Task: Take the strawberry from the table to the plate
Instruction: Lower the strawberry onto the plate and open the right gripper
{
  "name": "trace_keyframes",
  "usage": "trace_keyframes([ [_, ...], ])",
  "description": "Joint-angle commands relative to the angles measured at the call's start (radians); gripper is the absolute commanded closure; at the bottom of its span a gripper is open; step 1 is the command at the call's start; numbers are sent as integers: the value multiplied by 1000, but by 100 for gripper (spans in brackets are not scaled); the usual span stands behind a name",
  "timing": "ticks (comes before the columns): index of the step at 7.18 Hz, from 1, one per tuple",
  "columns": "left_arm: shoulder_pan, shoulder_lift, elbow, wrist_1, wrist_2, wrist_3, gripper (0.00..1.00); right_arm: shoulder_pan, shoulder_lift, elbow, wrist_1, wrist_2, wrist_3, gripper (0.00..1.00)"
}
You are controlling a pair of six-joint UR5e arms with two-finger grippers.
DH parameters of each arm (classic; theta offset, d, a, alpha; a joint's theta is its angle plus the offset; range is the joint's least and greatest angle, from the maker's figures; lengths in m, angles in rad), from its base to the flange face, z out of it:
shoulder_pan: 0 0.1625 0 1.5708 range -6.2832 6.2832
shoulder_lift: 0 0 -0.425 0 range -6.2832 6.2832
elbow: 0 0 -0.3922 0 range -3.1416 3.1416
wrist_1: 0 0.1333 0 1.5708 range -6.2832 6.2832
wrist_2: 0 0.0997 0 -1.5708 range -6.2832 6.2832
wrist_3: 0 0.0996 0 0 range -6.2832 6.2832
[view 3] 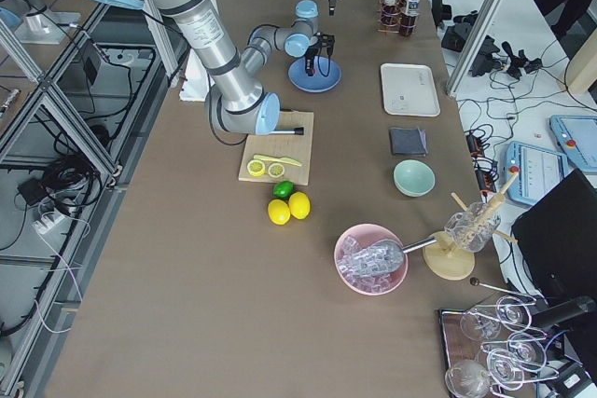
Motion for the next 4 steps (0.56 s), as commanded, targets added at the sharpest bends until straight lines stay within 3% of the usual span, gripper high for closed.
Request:
trace_keyframes([
  [1,-1,1,-7,-1,-4,1,3,38,-6,22,-12,22,-6,0],
  [3,-77,21,-30,46,-6,129,3,209,-148,163,-59,191,-117,0],
  [4,-149,36,-74,165,-6,284,3,307,-225,249,-169,255,-288,0],
])
